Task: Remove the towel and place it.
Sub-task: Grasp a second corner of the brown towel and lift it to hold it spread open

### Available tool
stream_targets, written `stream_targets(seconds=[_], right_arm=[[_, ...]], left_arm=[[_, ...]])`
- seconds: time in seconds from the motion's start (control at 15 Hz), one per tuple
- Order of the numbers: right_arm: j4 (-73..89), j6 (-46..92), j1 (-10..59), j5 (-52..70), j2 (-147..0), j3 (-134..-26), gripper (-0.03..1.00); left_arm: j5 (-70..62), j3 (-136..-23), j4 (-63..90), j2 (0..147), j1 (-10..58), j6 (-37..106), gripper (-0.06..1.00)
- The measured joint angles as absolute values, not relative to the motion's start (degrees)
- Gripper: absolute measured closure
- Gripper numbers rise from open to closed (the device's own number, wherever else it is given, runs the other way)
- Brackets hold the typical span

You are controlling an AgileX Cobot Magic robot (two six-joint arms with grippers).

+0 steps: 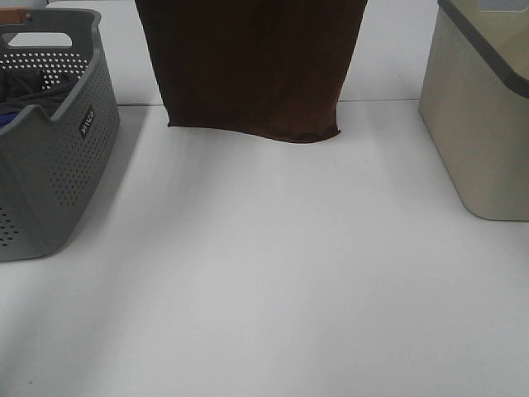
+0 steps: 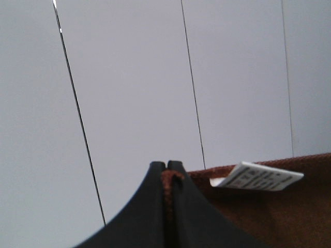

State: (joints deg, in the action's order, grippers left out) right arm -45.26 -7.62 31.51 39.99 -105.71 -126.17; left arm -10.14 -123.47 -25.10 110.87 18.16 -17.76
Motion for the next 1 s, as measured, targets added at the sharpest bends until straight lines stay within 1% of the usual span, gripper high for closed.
stream_targets(seconds=[0.13, 0.2, 0.47, 0.6, 0.73, 0.87, 0.93, 1.0], right_arm=[[-43.3, -7.6, 31.5, 46.8, -107.5, -126.0, 0.97], [-42.1, -7.6, 31.6, 48.7, -107.8, -125.9, 0.97], [-28.6, -4.4, 31.6, 65.1, -108.0, -122.2, 0.97], [-22.7, -3.7, 31.6, 67.7, -108.0, -119.0, 0.97], [-19.3, -3.4, 31.6, 68.5, -107.9, -115.4, 0.97], [-15.9, -3.4, 31.5, 68.8, -107.0, -109.9, 0.97], [-13.1, -3.4, 31.5, 68.6, -104.7, -103.6, 0.97], [-11.5, -3.4, 31.5, 68.5, -102.7, -99.9, 0.97]], left_arm=[[-20.9, -120.5, -24.2, 111.3, 20.2, -17.8, 0.94], [-23.5, -120.0, -24.1, 111.3, 20.7, -17.8, 0.94], [-50.0, -119.2, -21.9, 111.4, 25.1, -17.2, 0.94], [-61.2, -119.2, -19.3, 111.4, 25.4, -15.1, 0.94], [-67.2, -119.2, -17.5, 111.4, 25.3, -13.6, 0.94], [-68.3, -116.8, -16.4, 110.4, 25.1, -13.2, 0.94], [-68.5, -109.0, -13.5, 107.1, 25.1, -13.1, 0.94], [-68.4, -103.1, -11.0, 104.4, 25.1, -13.1, 0.94]])
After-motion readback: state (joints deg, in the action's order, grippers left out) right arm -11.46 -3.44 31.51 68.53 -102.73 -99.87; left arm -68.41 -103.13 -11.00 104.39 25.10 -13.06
